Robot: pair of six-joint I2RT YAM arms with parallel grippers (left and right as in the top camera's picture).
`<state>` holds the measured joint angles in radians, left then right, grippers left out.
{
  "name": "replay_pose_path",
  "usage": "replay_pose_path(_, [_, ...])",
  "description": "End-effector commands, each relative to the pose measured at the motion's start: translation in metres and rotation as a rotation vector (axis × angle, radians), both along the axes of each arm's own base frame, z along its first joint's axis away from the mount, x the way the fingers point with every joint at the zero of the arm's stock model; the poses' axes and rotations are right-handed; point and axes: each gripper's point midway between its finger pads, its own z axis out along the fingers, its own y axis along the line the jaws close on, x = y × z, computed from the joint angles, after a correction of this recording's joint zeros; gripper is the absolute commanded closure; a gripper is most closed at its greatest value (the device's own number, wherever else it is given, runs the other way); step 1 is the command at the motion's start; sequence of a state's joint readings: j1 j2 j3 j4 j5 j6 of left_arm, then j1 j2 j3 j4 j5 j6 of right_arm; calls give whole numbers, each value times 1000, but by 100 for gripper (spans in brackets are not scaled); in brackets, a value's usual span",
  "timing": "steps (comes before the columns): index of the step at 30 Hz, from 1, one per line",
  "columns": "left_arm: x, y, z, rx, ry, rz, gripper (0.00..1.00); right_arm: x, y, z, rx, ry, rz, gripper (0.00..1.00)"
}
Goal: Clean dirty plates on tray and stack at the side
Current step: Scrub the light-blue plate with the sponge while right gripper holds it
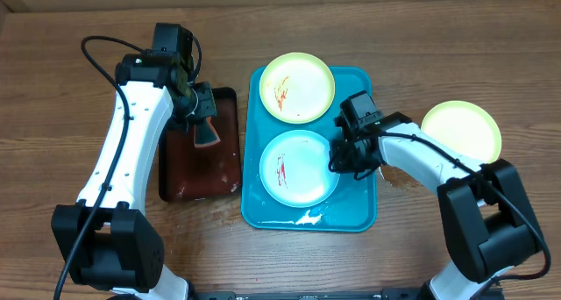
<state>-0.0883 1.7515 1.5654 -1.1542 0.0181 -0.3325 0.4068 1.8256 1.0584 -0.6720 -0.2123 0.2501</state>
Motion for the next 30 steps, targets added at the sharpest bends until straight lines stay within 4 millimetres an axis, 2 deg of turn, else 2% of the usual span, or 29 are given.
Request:
replay_pose_path(1, [1,-15,2,-4,-9,-59,96,0,-1,-8,-8,20,-55,96])
replay_pose_path(5, [-2,-44,1,-36,-10,-121,96,3,0,-8,-2,18,-90,96])
replay_pose_path(8, [-4,-82,-5,-103,-1,-153,96,3,-3,-9,-20,20,-120,96])
replay_pose_path(10, [-6,-107,-15,-150,29,-153,96,5,-17,-12,-87,24,-220,96])
replay_pose_path(14, [-18,-163,-50,-225,121,-215,96,4,-33,-14,-164,26,-331,96])
replay_pose_path(17, [-27,-194,-80,-225,178,-251,96,5,-34,-14,-168,27,-350,96])
replay_pose_path(19, [-32,-208,-99,-217,206,-258,96,5,-34,-14,-169,26,-350,96])
replay_pose_path(22, [-36,-218,-125,-200,244,-255,96,4,-34,-14,-169,27,-349,96])
replay_pose_path(23, [-36,-214,-133,-175,251,-241,96,4,-34,-14,-169,27,-349,96])
replay_pose_path(26, [-27,-186,-149,-19,229,-175,96,4,-34,-14,-169,27,-349,96])
replay_pose_path(30, [-14,-159,-145,54,214,-99,96,4,-34,-14,-169,28,-349,96])
